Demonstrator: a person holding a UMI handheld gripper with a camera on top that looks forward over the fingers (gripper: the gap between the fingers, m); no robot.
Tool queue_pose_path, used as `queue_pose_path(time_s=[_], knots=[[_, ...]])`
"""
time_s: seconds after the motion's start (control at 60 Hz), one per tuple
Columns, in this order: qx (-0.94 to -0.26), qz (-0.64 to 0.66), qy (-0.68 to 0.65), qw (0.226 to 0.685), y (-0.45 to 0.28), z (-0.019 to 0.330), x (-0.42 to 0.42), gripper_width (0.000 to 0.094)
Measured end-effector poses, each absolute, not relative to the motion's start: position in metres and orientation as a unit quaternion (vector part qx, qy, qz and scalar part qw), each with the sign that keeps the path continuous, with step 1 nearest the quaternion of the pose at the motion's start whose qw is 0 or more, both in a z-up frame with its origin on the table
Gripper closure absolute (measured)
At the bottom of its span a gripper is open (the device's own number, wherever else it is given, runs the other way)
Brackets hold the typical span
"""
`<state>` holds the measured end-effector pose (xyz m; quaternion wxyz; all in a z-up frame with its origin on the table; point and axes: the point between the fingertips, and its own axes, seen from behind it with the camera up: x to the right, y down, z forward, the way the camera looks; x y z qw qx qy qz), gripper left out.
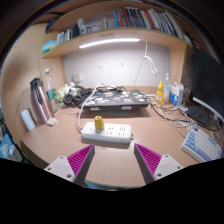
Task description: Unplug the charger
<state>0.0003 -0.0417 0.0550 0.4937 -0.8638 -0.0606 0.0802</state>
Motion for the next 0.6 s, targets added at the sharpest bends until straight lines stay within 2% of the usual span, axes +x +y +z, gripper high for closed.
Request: queue_pose_path(time_s=[0.383, 0.6], knots=[[-0.841, 0.104, -0.086, 0.524, 0.020, 0.060, -0.063, 0.0071], [-0.843, 0.067, -0.058, 0.531, 0.081, 0.039, -0.074, 0.0101]])
